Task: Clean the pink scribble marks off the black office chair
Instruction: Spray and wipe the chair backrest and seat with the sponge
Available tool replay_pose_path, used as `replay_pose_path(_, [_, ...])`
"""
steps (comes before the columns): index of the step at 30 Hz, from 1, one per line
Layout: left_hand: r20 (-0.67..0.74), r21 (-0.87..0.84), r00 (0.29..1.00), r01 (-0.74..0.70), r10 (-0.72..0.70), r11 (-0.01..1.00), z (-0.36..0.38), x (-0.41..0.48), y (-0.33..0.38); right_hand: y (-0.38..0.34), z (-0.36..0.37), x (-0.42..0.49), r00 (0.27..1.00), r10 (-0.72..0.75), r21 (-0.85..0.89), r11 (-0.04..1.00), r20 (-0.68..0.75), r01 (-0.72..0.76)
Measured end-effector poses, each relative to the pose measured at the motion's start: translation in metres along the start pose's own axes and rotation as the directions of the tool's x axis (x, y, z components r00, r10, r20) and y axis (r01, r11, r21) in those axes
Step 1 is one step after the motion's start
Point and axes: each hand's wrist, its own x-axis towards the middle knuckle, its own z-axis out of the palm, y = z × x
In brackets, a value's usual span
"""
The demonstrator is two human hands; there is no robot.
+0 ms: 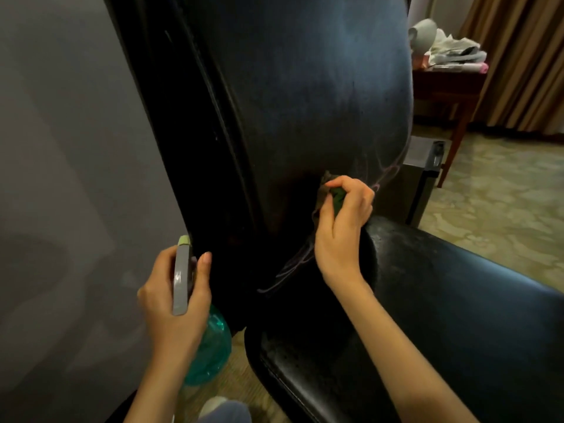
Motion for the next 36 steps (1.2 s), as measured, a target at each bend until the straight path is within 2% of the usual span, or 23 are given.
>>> replay_pose_path(4, [-0.016, -0.025, 1.0, 0.002, -0.003, 1.0, 0.014, 0.009, -0.009, -0.032, 0.009, -0.024, 0.968, -0.227, 0.035, 0.974, 0.103, 0.225])
replay_pose_path(6, [-0.022, -0.015, 1.0, 0.006, -0.006, 1.0, 0.018, 0.012, -0.012, -0.035, 0.021, -0.024, 0.952, -0.281, 0.012, 0.959, 0.123, 0.282])
replay_pose_path(9, [-0.013, -0.04, 1.0, 0.019, -0.02, 0.999, 0.023, 0.017, -0.015, -0.012, 0.03, -0.002, 0.964, -0.257, -0.064, 0.963, 0.065, 0.261])
replay_pose_path(13, [-0.03, -0.048, 0.999, 0.043, -0.045, 0.998, 0.029, 0.02, -0.019, 0.03, 0.034, 0.049, 0.984, -0.162, -0.204, 0.968, -0.069, 0.145])
replay_pose_path(18, [-0.039, -0.057, 0.997, 0.064, -0.066, 0.996, 0.034, 0.021, -0.02, 0.053, 0.027, 0.082, 0.993, -0.098, -0.289, 0.954, -0.067, 0.075])
replay_pose_path(21, [-0.031, -0.051, 0.999, 0.038, -0.039, 0.998, 0.033, 0.023, -0.022, 0.04, 0.009, 0.072, 0.995, -0.053, -0.222, 0.974, -0.079, 0.034])
replay_pose_path(24, [-0.012, -0.062, 0.999, 0.029, -0.03, 0.998, 0.032, 0.023, -0.02, 0.019, -0.005, 0.031, 0.987, -0.129, -0.104, 0.987, -0.093, 0.12])
replay_pose_path(26, [-0.018, -0.071, 1.0, 0.024, -0.025, 0.997, 0.031, 0.023, -0.018, 0.006, 0.0, -0.011, 0.983, -0.183, -0.041, 0.982, -0.018, 0.182])
replay_pose_path(29, [-0.021, -0.055, 1.0, 0.019, -0.02, 0.998, 0.031, 0.022, -0.018, -0.002, 0.025, -0.059, 0.979, -0.186, 0.008, 0.982, 0.085, 0.186])
replay_pose_path(32, [-0.022, -0.055, 1.0, 0.02, -0.022, 0.998, 0.031, 0.022, -0.02, 0.005, 0.045, -0.064, 0.978, -0.206, 0.046, 0.977, -0.033, 0.207])
replay_pose_path(34, [-0.017, -0.065, 0.999, 0.038, -0.04, 0.997, 0.032, 0.023, -0.022, 0.017, 0.052, -0.056, 0.96, -0.258, 0.027, 0.965, -0.106, 0.262])
replay_pose_path(36, [-0.009, -0.069, 0.999, 0.046, -0.047, 0.997, 0.033, 0.023, -0.023, 0.034, 0.055, -0.043, 0.956, -0.254, -0.023, 0.967, -0.148, 0.253])
